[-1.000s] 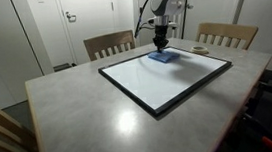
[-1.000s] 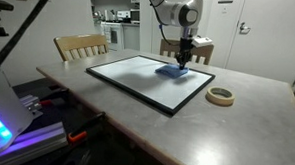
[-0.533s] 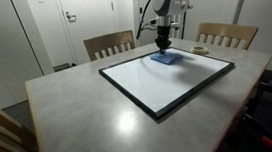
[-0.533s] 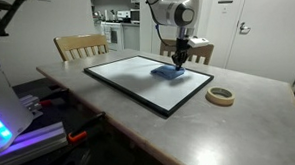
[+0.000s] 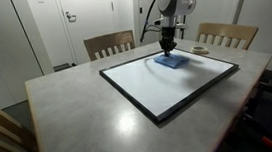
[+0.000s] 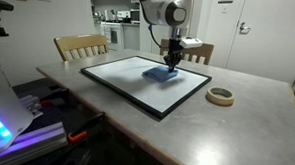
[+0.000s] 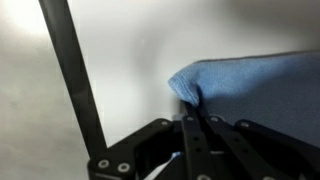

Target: Use the blue cloth to wipe the board

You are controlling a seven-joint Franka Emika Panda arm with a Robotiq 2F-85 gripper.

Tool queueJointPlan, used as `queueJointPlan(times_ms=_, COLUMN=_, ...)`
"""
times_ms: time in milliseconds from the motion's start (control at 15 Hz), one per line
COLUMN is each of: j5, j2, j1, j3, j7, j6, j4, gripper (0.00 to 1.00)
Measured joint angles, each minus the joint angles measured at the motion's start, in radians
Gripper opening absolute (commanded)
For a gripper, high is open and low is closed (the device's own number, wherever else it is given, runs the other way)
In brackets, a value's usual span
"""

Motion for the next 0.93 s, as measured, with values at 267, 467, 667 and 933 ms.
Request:
queueJointPlan(times_ms=267, j5=0.001, j2=-0.059, j1=0.000, j3=0.005, j7=0.024, j6=0.070, j4=-0.116, gripper=0.01)
queueJointPlan(times_ms=467, j5=0.003, j2=-0.102, j1=-0.001, j3=0.007, j7=0.035, j6=0.118, j4=-0.198, gripper=0.01)
queueJointPlan(times_ms=667, j5=0.003, j2=-0.142, j1=-0.002, j3=0.007, j7=0.039, j6=0.163, j4=-0.277, gripper=0.01)
queueJointPlan(times_ms=933, j5=0.003, j2=-0.183, j1=-0.010, j3=0.006, j7=0.040, j6=0.183, j4=-0.349, gripper=0.01)
